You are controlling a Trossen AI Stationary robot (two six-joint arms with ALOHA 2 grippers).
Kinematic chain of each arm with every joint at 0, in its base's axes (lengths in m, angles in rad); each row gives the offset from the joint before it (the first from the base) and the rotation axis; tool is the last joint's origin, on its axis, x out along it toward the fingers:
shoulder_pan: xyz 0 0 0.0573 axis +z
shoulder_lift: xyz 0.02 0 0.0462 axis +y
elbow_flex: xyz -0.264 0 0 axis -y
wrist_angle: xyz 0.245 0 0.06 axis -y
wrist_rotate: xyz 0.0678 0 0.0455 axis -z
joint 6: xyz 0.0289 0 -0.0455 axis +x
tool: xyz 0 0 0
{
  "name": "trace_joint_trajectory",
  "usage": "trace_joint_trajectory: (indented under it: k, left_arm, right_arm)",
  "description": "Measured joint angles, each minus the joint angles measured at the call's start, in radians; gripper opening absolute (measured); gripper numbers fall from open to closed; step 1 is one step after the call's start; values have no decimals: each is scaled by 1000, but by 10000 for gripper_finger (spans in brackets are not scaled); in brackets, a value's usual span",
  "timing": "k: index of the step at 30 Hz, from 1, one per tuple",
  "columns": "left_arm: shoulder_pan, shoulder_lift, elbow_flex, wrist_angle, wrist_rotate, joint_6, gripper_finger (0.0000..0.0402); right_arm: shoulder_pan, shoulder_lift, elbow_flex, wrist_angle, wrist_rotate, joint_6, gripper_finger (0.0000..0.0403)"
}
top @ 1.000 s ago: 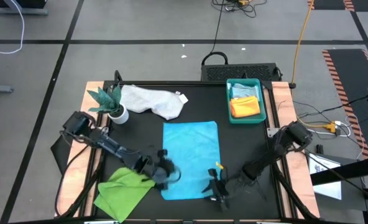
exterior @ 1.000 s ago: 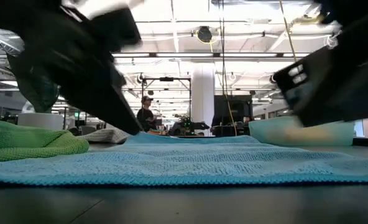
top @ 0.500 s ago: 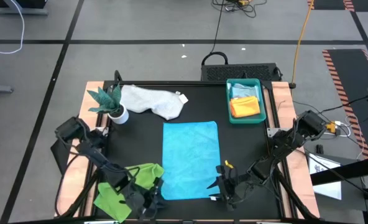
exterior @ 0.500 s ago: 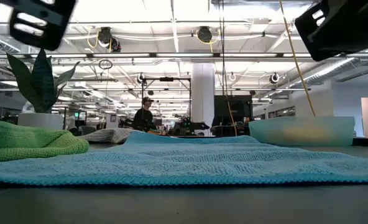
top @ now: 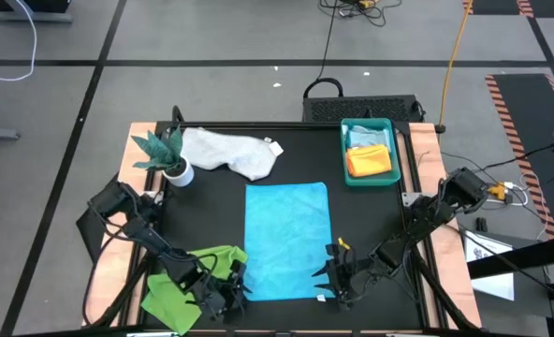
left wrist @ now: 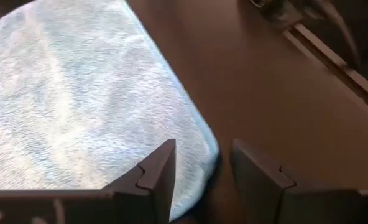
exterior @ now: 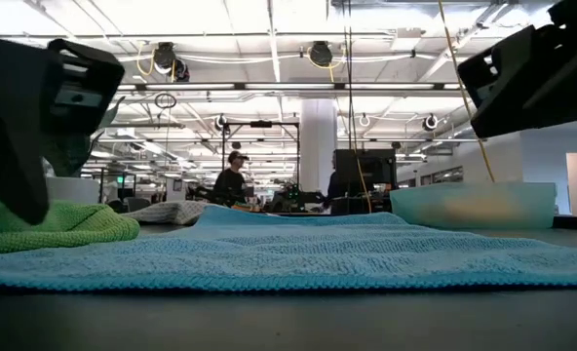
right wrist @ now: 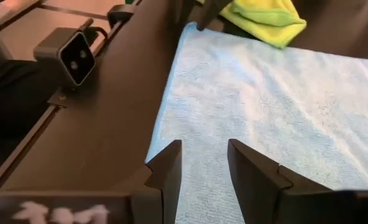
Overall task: Fold microfiber towels
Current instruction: Fold the blue microfiber cloth
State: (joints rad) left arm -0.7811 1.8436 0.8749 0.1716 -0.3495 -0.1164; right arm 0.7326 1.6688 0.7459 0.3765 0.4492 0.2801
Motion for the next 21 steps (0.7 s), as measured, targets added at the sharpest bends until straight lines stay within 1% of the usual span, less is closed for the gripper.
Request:
trace_joint_trajectory:
  k: [3, 9, 12, 15, 17, 19, 21]
  left_arm:
    - [4, 0, 0, -20, -1, -19, 124]
    - [7, 0, 0, -65, 8, -66, 48]
    - [3, 0, 0, -79, 8, -82, 11]
    - [-8, 0, 0, -79, 7, -108, 10]
    - [-15, 0, 0, -74, -5, -131, 14]
    - [-26, 0, 0, -70, -36, -146, 13]
    - [-31, 0, 0, -71, -63, -155, 6]
  right_arm:
    - [0, 0, 0, 0, -3, 3, 113]
    - [18, 0, 0, -33, -7, 5, 110]
    - [39, -13, 0, -81, -33, 49, 116]
    - [58, -33, 0, -117, -67, 166, 127]
    - [79, -35, 0, -152, -96, 208, 136]
    - [105, -31, -1, -168, -110, 211, 143]
    - [129, -15, 0, -178, -113, 171, 149]
